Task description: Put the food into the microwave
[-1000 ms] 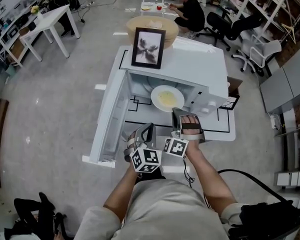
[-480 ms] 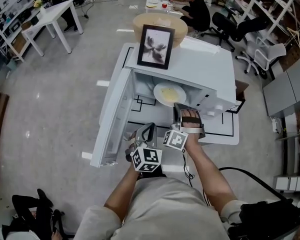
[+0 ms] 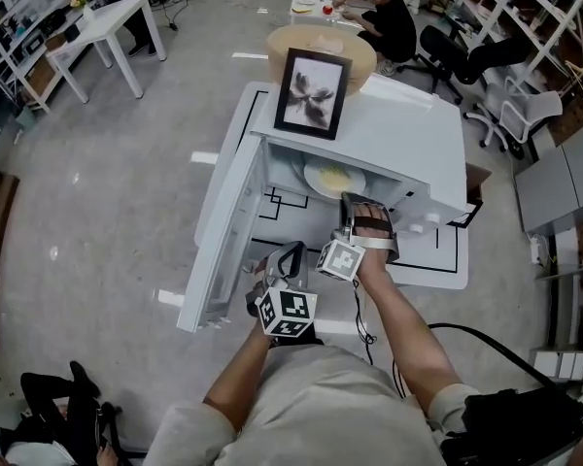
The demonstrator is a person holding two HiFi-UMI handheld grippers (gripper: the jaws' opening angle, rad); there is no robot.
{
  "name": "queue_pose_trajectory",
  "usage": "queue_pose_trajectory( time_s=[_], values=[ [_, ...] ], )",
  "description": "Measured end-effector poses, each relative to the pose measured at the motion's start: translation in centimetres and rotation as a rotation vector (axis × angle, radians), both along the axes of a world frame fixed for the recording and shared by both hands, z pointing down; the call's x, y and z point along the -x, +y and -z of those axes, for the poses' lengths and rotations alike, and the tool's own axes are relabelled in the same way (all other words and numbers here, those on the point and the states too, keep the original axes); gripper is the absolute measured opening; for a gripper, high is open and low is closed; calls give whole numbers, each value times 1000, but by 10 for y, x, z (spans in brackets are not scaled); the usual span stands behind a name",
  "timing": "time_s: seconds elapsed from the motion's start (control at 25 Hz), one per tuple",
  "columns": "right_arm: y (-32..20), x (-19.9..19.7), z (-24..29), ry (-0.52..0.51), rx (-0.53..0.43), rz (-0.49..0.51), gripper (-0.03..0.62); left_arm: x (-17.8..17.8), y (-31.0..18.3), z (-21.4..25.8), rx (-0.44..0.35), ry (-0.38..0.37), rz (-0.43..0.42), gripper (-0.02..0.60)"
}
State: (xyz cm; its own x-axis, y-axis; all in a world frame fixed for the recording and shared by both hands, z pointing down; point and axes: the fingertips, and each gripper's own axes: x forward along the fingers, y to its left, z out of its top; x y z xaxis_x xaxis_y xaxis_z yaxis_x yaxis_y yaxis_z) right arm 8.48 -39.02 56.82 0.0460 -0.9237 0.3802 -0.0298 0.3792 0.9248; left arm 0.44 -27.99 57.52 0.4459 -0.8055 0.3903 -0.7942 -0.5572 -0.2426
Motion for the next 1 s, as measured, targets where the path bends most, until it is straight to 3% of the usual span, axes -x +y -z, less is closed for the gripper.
queue_pose_trajectory(
  time_s=[1.0],
  values=[
    [-59,0,-29,95,53,-20,25,-4,1,-12,61,24,31,6]
  ],
)
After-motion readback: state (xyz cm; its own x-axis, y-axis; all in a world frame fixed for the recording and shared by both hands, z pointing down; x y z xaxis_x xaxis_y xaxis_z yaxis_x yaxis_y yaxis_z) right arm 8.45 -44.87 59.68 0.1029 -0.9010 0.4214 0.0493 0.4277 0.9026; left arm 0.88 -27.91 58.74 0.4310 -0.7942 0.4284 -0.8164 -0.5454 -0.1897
